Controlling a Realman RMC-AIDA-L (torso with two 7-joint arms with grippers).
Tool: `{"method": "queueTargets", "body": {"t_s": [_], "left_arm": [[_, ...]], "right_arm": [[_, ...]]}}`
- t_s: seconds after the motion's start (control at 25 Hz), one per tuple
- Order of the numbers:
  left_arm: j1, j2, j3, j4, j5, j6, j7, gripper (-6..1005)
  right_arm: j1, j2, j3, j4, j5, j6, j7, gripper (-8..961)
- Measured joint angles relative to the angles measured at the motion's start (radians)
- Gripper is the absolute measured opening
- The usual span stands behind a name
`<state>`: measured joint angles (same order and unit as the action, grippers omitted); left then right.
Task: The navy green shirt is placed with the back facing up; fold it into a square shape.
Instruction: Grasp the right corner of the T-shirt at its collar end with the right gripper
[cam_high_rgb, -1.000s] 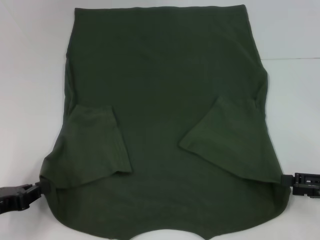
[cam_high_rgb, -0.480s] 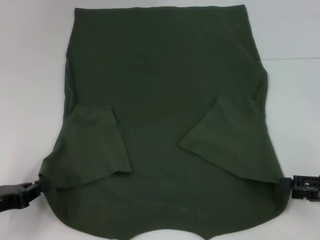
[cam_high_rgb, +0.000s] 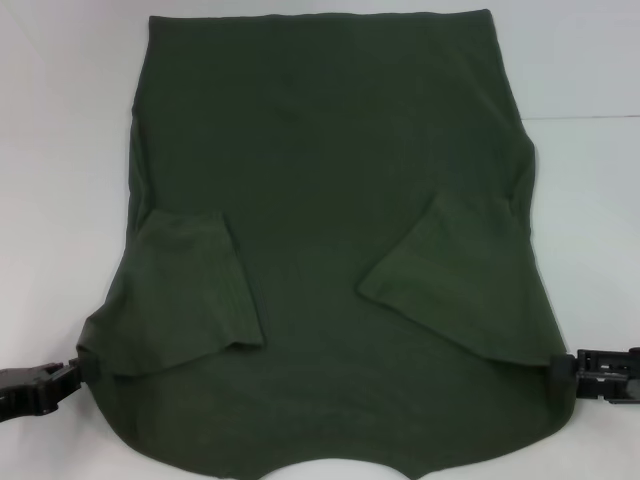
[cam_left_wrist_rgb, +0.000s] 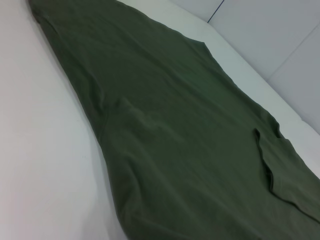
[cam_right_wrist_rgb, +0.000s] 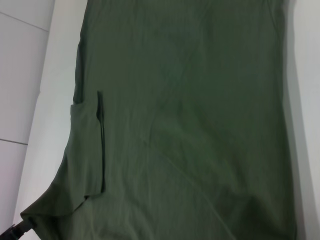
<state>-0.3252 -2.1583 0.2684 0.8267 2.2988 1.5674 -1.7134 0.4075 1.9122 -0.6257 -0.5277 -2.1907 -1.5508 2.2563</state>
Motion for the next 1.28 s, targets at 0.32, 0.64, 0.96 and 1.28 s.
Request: {"method": "queueTargets", "body": {"t_s": [0.32,0.64,0.96,1.28], "left_arm": [[0.000,0.000,0.000,0.000,-0.001,0.000,0.000,26],[0.001,0.001,0.000,0.000,-0.004,0.000,0.002,27],[0.002,0.002,-0.002,0.002,-0.004,0.000,0.002,26],[0.001,0.003,-0.002,0.003,-0.004,0.000,0.001,27]], "right_arm": [[0.003,0.000,0.004,0.000,-0.070,0.010,0.033,823],[0.005,0.001,0.007,-0.006,-0.079,0.025,0.047,470],[0.023,0.002,0.007,-0.003,-0.080,0.047,0.053,268],[0.023,0.002,0.002,-0.002,-0.080,0.048,0.050,79]]}}
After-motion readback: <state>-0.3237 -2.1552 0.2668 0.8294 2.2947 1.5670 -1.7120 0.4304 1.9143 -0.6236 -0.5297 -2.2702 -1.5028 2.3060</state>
